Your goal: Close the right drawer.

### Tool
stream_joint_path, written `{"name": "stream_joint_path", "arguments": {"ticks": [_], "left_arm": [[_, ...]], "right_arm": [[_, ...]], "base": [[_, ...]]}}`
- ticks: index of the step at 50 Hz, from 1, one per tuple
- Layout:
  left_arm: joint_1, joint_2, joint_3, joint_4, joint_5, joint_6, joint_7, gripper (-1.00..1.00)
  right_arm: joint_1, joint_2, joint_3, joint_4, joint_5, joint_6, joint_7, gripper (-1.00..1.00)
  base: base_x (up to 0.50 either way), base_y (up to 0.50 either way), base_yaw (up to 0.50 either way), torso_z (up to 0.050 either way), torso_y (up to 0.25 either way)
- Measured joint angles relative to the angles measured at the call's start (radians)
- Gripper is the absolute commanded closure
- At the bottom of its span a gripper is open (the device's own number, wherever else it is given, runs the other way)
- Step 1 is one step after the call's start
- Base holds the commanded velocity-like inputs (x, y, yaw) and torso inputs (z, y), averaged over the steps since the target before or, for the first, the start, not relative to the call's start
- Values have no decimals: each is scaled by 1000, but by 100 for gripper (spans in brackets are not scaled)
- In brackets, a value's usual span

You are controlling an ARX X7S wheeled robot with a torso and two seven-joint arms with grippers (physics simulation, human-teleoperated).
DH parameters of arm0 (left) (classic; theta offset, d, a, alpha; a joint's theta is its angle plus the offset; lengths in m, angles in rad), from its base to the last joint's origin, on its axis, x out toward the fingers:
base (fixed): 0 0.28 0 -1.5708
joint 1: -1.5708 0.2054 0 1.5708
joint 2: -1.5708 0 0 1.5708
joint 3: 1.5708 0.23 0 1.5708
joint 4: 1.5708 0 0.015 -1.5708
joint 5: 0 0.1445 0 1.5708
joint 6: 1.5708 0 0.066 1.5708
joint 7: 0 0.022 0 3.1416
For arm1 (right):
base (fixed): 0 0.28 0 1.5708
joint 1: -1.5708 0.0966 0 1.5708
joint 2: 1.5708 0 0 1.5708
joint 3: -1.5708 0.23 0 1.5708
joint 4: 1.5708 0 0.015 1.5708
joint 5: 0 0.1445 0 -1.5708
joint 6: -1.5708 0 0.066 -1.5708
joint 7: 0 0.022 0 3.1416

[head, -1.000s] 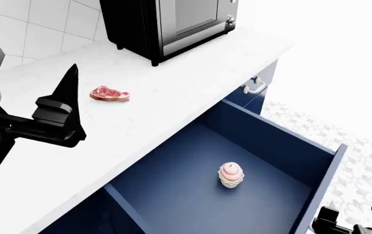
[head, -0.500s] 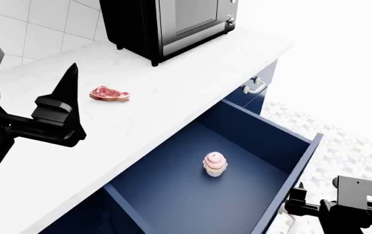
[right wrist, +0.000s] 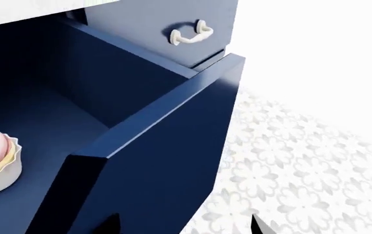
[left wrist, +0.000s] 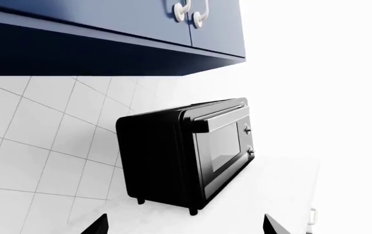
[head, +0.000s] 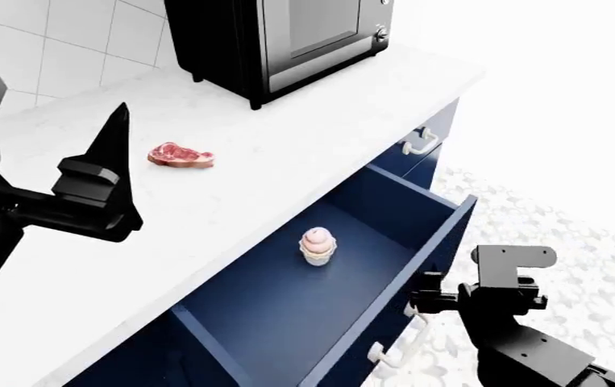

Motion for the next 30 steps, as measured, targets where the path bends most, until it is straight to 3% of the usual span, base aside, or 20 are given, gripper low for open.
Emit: {"name": "stream_joint_path", "arguments": {"ticks": [21,30], "left_arm": [[7,-5,3,1,2,9,-1,-100],[10,-7,5,2,4,13,-1,-100]], "right_arm": [[37,-306,23,371,-27,-1,-236,-100],[35,-380,18,450,-27,-6,-296,-100]], "base": [[0,0,0,0,0],[0,0,0,0,0]]}}
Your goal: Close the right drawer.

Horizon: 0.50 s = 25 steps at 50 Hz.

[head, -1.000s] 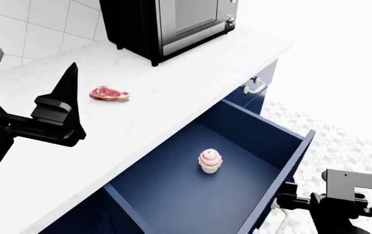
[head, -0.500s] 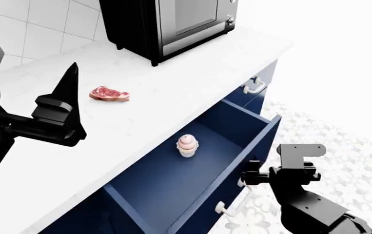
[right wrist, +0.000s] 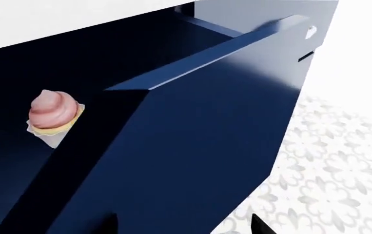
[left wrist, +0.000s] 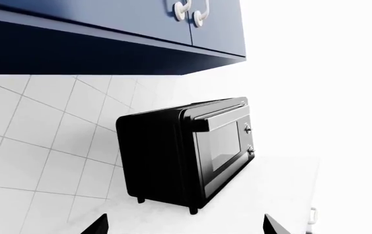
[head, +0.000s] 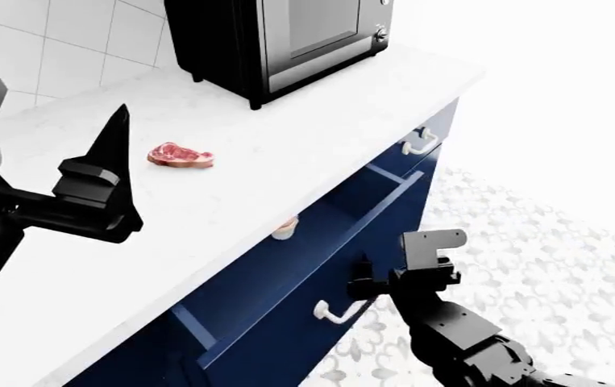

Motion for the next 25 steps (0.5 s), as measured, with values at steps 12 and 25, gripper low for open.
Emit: {"name": "stream_joint_path", "arguments": {"ticks": [12,25], "left_arm": [[-4,-3,7,-2,-1,5,-2,-100],[-2,-4,13,-1,1,10,-3,-100]], "right_arm": [[1,1,-2,-14,11,-9,3,-100],[15,95,19,-164,1,-35,58,-100]], "base": [[0,0,0,0,0],[0,0,0,0,0]]}}
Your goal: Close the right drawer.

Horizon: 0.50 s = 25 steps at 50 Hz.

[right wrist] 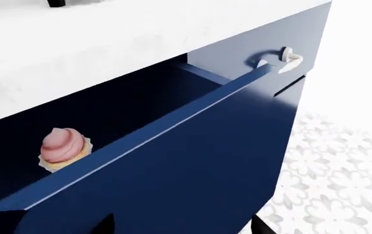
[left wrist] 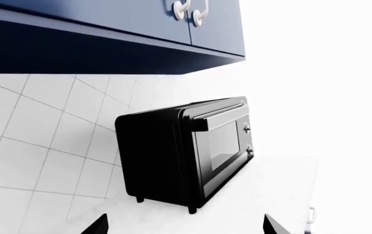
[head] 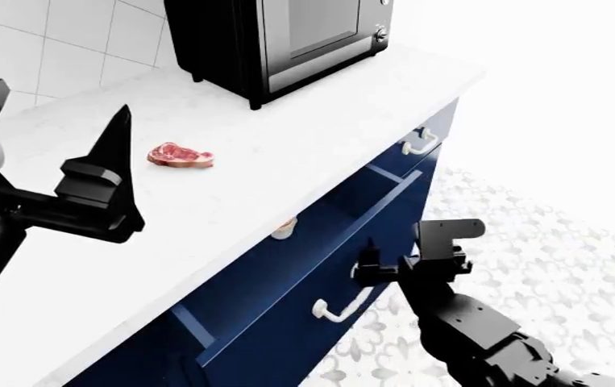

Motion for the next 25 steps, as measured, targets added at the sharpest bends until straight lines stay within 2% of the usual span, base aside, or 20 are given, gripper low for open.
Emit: {"name": "stream_joint_path", "arguments": {"ticks": [11,25], "left_arm": [[5,-1,2,1,5,4,2,-100],[-5,4,14,-4,5,13,-5,-100]], "right_arm": [[-6,133,14,-184,-17,-23,96,-100],[10,488,48,-662,-74,-30,344,-100]], "base": [[0,0,0,0,0],[0,0,0,0,0]]}}
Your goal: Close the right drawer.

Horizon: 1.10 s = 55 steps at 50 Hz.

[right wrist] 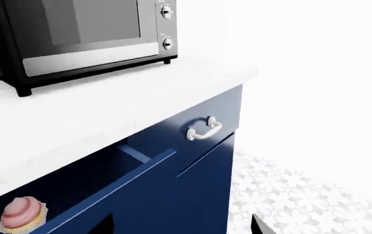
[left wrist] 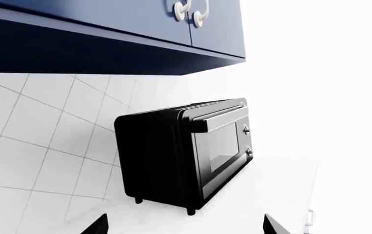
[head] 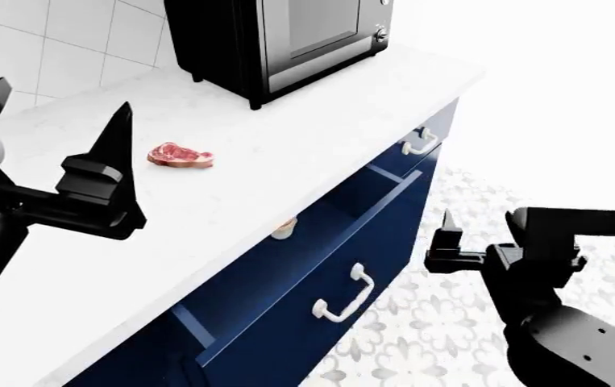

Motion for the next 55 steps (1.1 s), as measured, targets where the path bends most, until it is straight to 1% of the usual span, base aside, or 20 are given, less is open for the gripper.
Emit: {"name": "stream_joint_path", "arguments": {"ticks": [12,17,22,30,40,48,55], "left_arm": [[-33,12,30,-5,-21,11,-27,-100],[-117,27,80,-23,-67,19,-74,-100],[-223,63,148,-44,-128,32,-128,-100],[-375,157,260,-86,-204,63,-213,-100],[-529,328,389,-155,-266,134,-331,-100],[-593,474,471,-205,-270,190,-381,-100],[-602,575,533,-237,-240,220,-388,-100]], "right_arm": [[94,304,71,-359,10,63,155,-100],[142,411,108,-463,40,92,191,-100],[186,478,142,-530,69,123,219,-100],[257,534,221,-604,151,229,268,-100],[386,564,353,-660,295,402,324,-100],[462,573,420,-679,367,484,351,-100],[495,577,461,-684,412,537,365,-100]], "base": [[0,0,0,0,0],[0,0,0,0,0],[0,0,0,0,0],[0,0,0,0,0],[0,0,0,0,0],[0,0,0,0,0],[0,0,0,0,0]]}}
